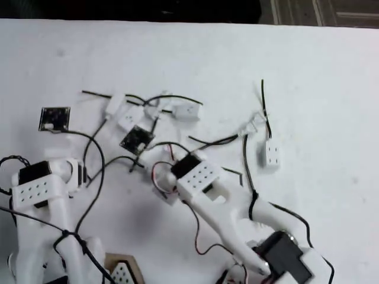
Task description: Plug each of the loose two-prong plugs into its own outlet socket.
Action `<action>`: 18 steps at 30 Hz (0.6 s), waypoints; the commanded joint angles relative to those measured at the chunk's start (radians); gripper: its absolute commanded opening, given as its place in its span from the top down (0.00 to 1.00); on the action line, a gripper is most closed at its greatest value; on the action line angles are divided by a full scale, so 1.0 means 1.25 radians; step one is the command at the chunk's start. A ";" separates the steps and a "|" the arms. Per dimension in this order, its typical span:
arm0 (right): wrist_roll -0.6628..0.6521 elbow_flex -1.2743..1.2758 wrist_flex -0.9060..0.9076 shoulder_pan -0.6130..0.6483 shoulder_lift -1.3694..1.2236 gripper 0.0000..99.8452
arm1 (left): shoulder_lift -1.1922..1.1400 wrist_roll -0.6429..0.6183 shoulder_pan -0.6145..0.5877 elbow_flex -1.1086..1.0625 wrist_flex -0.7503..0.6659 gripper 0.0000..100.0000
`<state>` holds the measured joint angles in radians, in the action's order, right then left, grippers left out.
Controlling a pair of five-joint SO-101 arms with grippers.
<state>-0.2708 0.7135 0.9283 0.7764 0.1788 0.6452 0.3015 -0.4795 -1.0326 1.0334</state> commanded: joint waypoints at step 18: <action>0.001 -0.206 -0.110 -0.213 -0.207 0.81 | 0.025 -0.007 -0.007 -0.002 -0.007 0.86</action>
<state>-0.2693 0.5386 0.8040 0.5386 -0.0606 0.6452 0.3015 -0.4795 -1.0357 1.0334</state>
